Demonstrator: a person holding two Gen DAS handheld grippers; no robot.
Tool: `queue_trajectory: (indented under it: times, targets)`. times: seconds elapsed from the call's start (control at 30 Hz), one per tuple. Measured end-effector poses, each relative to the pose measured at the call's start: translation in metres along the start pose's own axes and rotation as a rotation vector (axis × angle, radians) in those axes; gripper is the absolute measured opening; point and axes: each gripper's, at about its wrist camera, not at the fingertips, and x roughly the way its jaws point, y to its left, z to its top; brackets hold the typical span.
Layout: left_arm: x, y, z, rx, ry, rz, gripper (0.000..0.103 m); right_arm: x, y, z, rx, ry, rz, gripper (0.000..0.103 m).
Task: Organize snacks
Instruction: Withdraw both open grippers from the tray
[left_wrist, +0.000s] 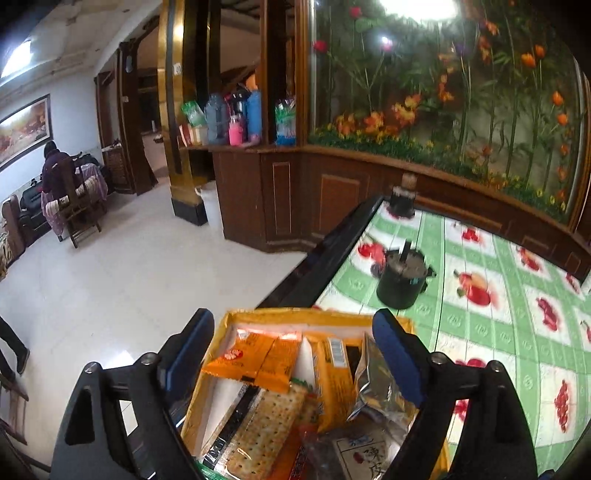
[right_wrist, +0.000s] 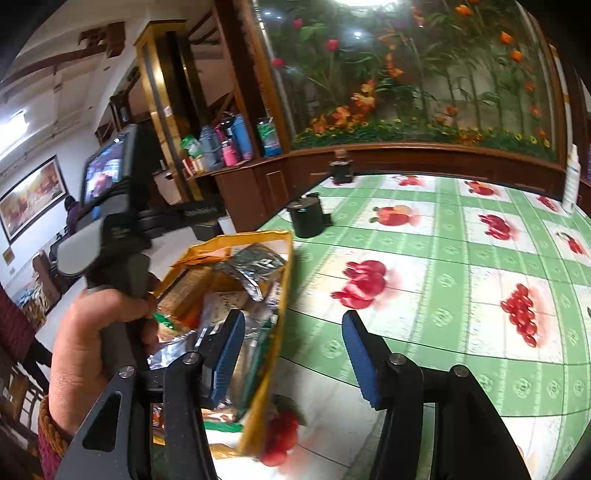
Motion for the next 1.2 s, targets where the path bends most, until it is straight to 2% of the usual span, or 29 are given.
queue_trajectory:
  times: [0.17,0.47,0.77,0.87,0.9,0.97,1.03,1.13,1.2]
  targets:
    - [-0.008,0.0,0.002,-0.026,-0.055,-0.018,0.091,-0.003,-0.008,-0.002,0.023,0.008,-0.004,0.074]
    - [-0.026,-0.011,-0.004,-0.015,-0.181,0.013,0.097,-0.002,0.009,-0.006,-0.089,0.001,-0.064,0.079]
    - [-0.022,-0.015,-0.017,0.027,-0.113,0.096,0.097,0.001,0.006,-0.003,-0.105,-0.002,-0.074,0.079]
    - [-0.022,-0.013,-0.022,0.05,-0.056,0.094,0.097,0.006,0.002,-0.003,-0.08,0.021,-0.033,0.079]
    - [-0.023,-0.012,-0.024,0.06,-0.036,0.09,0.097,0.008,0.001,-0.004,-0.069,0.031,-0.016,0.077]
    - [-0.026,-0.007,-0.027,0.068,-0.016,0.1,0.097,0.014,-0.001,-0.005,-0.053,0.052,0.021,0.063]
    - [-0.03,-0.002,-0.032,0.075,-0.003,0.117,0.097,0.02,0.004,-0.006,-0.067,0.061,0.033,0.055]
    - [-0.041,0.008,-0.034,0.071,-0.006,0.122,0.097,0.031,0.023,-0.012,-0.141,0.069,0.03,0.043]
    - [-0.049,0.015,-0.034,0.072,-0.015,0.132,0.097,0.032,0.039,-0.018,-0.222,0.056,0.023,0.042]
